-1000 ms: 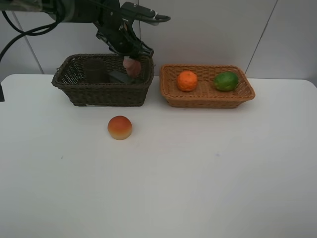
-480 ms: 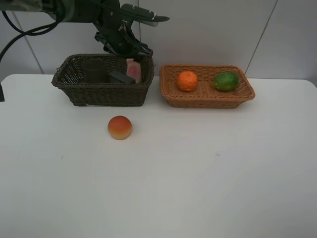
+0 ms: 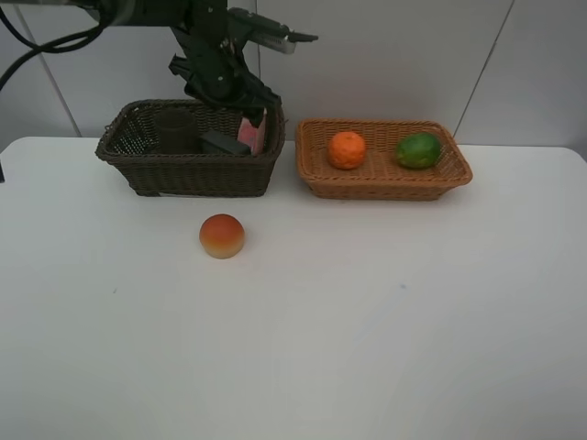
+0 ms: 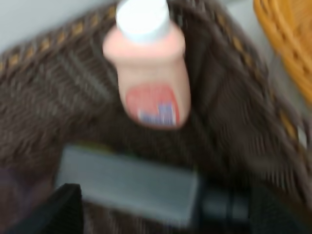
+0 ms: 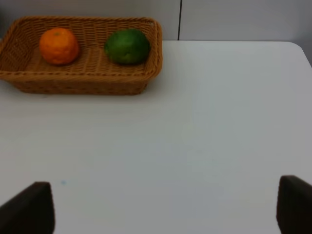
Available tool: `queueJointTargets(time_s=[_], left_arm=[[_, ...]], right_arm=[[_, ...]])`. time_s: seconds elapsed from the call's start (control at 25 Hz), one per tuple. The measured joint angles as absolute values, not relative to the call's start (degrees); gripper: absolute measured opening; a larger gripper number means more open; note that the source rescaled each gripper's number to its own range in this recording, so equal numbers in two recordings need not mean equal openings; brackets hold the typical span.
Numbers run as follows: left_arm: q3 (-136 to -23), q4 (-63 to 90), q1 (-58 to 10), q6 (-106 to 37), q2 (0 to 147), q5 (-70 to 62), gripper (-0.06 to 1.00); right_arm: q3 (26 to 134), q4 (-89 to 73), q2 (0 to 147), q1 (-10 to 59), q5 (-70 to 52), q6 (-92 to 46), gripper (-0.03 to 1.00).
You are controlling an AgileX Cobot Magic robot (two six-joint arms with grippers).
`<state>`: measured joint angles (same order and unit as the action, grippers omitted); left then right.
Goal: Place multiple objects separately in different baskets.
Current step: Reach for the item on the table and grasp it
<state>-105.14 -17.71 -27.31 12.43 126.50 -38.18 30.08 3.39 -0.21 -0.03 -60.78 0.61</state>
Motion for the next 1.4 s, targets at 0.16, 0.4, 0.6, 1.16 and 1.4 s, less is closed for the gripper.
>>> queueJointTargets(time_s=[0.16, 0.4, 0.6, 1.16, 1.4], left_arm=[[-105.3, -18.1, -28.5, 12.4, 123.9, -48.1, 0.89], [-105.4, -17.7, -31.1, 12.4, 119.9, -61.6, 0.89], [-105.4, -16.3, -32.8, 12.2, 117.7, -65.1, 0.89], [-105.6, -10.9, -37.2, 0.8, 116.7, -68.4, 0.89], [-105.6, -11.0, -37.5, -4.1, 116.7, -68.4, 0.89]], right_arm=[[30.1, 3.4, -0.2, 0.0, -60.8, 0.6, 1.0], [30.1, 3.4, -0.2, 0.0, -60.8, 0.6, 1.0], [30.1, 3.4, -0.2, 0.0, -60.8, 0.6, 1.0], [30.1, 3.4, -0.2, 0.0, -60.8, 0.6, 1.0], [30.1, 3.4, -0.2, 0.0, -60.8, 0.6, 1.0]])
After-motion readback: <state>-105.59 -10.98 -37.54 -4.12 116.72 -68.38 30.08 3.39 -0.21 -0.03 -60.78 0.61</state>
